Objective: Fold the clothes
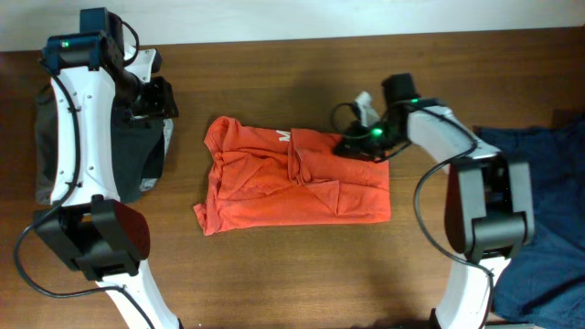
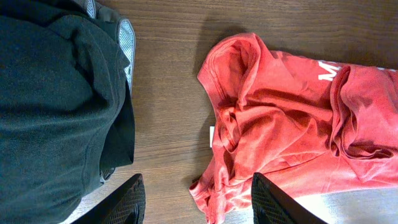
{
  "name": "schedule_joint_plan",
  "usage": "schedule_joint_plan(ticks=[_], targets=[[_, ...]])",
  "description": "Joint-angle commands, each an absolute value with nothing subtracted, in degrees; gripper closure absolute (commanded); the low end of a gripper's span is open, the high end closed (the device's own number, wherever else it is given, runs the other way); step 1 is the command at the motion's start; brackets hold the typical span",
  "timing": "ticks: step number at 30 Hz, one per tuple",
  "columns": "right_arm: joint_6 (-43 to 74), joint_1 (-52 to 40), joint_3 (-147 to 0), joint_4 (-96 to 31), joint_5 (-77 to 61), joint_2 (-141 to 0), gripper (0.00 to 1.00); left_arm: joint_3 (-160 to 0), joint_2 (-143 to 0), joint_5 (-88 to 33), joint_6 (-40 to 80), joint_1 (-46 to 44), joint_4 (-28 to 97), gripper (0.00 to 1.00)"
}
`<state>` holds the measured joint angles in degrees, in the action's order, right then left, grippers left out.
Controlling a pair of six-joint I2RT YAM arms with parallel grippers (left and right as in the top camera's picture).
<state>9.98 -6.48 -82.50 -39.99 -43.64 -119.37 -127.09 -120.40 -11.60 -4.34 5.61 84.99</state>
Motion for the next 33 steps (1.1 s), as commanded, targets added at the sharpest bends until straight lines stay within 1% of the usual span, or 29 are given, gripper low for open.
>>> schedule_joint_plan(ticks=[1,3,7,9,11,15,18,22,24,26,28,29,30,33], targets=[[1.4,-3.6,-82.6,-51.8,-40.9,-118.7,0.81,-127.7,-118.2,-12.2,-4.8,5.8,85.1,0.45],[0.8,-4.4,-82.2,-54.3,-38.3,-118.7,0.81,-127.7,-118.2,-12.2,-4.8,5.8,85.1,0.46],[0.9,-9.3,-79.3,-53.2,-35.2,-118.7,0.82,-127.7,-118.2,-14.3,-3.5,5.9,86.2,0.45],[0.8,-13.1,-77.8,-53.2,-35.6,-118.7,0.82,-127.7,-117.9,-14.6,-3.5,6.1,88.0,0.41],[-0.1,-16.4,-77.8,-53.3,-36.4,-118.7,0.84,-127.7,-117.3,-14.6,-3.6,6.1,89.5,0.4],[-12.4,-21.3,-79.2,-56.5,-43.6,-117.0,0.86,-127.7,-116.0,-14.6,-3.6,6.1,91.6,0.39],[-19.7,-22.1,-81.1,-60.2,-42.0,-114.9,0.86,-127.7,-115.6,-14.6,-3.6,6.1,93.1,0.39],[-19.0,-17.8,-84.3,-62.0,-39.4,-113.0,0.88,-127.4,-115.6,-14.8,-3.5,5.8,94.3,0.39],[-17.3,-14.1,-85.8,-62.0,-39.0,-112.0,0.84,-126.5,-115.6,-15.9,-3.5,5.3,94.4,0.38],[-11.6,-9.3,-87.4,-62.0,-37.8,-111.7,0.8,-123.8,-115.6,-17.4,-3.5,4.3,94.4,0.37],[-4.5,-3.8,-87.7,-62.1,-37.4,-111.7,0.62,-117.2,-115.6,-16.6,-3.5,2.5,91.5,0.36],[-3.2,-2.2,-87.7,-62.3,-37.5,-111.7,0.57,-114.2,-115.6,-16.6,-2.3,2.2,88.8,0.36],[-2.4,-0.7,-87.7,-62.6,-37.5,-111.7,0.55,-111.9,-115.6,-16.7,-1.1,2.2,86.5,0.34],[-2.5,3.4,-87.7,-64.1,-37.7,-111.7,0.55,-102.5,-115.6,-17.9,3.2,2.5,77.0,0.27]])
